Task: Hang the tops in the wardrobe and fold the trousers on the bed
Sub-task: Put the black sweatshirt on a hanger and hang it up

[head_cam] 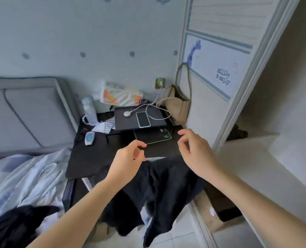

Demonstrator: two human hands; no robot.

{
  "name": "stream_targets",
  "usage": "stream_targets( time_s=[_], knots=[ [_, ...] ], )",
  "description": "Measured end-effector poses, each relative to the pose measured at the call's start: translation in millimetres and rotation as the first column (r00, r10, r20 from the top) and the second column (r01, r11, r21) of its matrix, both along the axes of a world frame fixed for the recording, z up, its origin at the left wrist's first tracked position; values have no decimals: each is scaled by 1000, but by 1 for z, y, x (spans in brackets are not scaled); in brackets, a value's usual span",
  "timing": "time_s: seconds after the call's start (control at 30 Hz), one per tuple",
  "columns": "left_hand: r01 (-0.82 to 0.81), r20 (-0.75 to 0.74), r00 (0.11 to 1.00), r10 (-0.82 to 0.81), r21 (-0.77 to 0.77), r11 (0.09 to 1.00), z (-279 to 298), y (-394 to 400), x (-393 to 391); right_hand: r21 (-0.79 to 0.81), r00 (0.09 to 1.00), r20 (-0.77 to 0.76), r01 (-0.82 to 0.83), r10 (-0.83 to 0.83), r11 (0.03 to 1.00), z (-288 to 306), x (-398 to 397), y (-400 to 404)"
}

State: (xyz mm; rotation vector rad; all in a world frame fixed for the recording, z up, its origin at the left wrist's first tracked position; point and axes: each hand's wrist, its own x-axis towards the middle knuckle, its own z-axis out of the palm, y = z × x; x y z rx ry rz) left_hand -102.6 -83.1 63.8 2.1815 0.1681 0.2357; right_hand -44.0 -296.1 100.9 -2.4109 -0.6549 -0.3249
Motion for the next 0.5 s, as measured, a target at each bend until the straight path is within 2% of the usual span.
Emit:
stream_targets(
  time_s=[0.17,0.33,0.5],
  knots=[
    [-258,-118,958,261,41,965,-49,68,-91,2,950,-146,-278,275,961,-31,-32,98],
    [-511,-289,820,493,19,860,-96,137,-183,-33,835,-262,-508,483,861,-73,-74,213],
    [-650,-395,679,618,66,757,-136,212,-251,-71,718,-393,-646,574,760,-112,-110,319]
  ],
)
